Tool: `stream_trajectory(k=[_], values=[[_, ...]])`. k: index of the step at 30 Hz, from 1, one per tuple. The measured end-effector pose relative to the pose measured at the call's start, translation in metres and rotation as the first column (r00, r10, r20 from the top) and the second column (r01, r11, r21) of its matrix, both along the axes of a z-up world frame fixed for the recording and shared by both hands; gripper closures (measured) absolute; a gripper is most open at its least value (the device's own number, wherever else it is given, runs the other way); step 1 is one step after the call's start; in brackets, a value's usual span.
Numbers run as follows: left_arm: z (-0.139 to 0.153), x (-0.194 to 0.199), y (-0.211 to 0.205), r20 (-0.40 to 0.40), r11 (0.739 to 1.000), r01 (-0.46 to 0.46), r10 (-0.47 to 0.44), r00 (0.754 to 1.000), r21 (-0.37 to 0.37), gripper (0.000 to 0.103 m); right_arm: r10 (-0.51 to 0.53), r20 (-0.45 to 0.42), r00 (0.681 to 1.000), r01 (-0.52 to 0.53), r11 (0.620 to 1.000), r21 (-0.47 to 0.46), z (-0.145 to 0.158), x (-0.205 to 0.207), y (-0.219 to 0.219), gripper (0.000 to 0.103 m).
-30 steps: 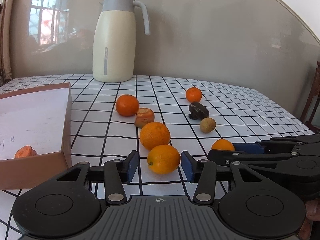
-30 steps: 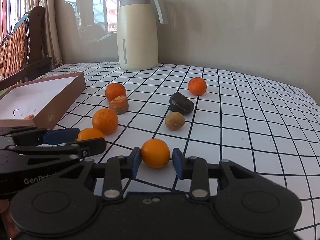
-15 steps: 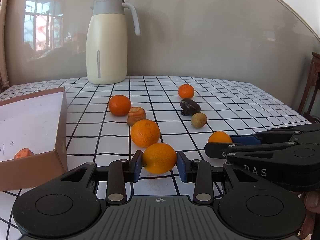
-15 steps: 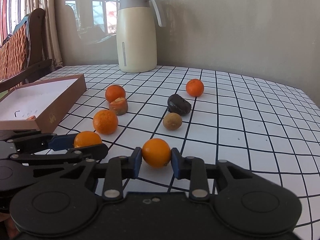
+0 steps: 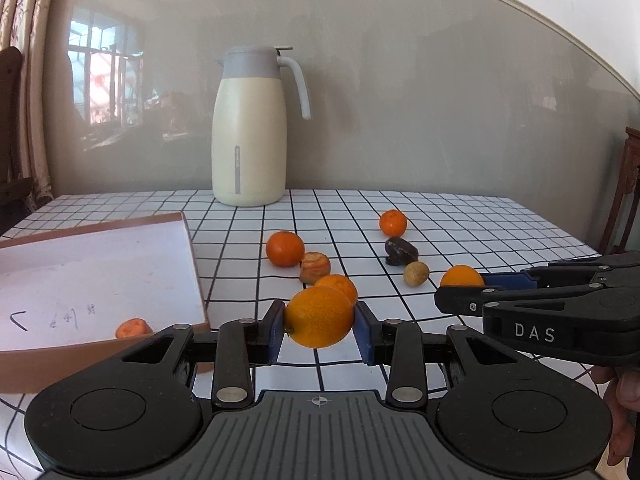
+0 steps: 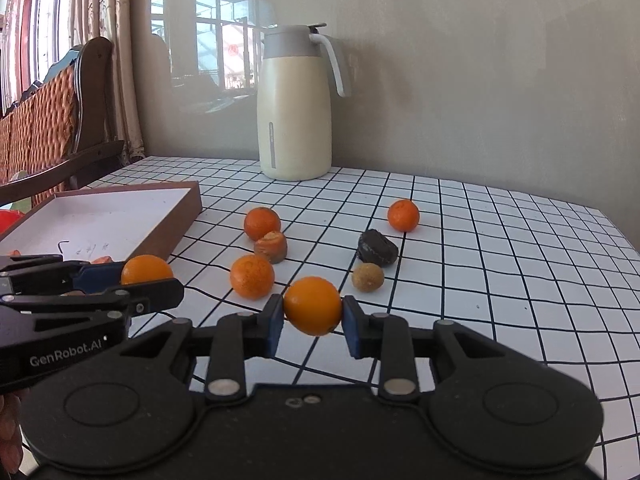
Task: Organize fruits
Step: 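Carry the orange with the left gripper into the box and release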
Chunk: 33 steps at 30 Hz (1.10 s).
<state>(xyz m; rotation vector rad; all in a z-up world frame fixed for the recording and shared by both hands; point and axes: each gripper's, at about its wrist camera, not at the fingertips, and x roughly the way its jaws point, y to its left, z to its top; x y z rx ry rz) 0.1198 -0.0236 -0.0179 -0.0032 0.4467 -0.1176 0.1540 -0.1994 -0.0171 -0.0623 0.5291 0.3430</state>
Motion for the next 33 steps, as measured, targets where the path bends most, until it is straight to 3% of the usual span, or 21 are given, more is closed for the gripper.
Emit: stream_trajectory(k=[12, 33], values=[[0.030, -0.031, 0.049, 0.091, 0.996, -0.086, 0.084, 0.992, 0.018, 0.066, 0.098, 0.098, 0.990, -0.102, 0.994, 0.042, 0.032, -0.026, 0.029, 0.080], [0.041, -0.061, 0.148, 0.116, 0.963, -0.269, 0.267, 0.957, -0.003, 0.066, 0.264, 0.157, 0.952, -0.276, 0.960, 0.057, 0.043, -0.038, 0.114, 0.080]])
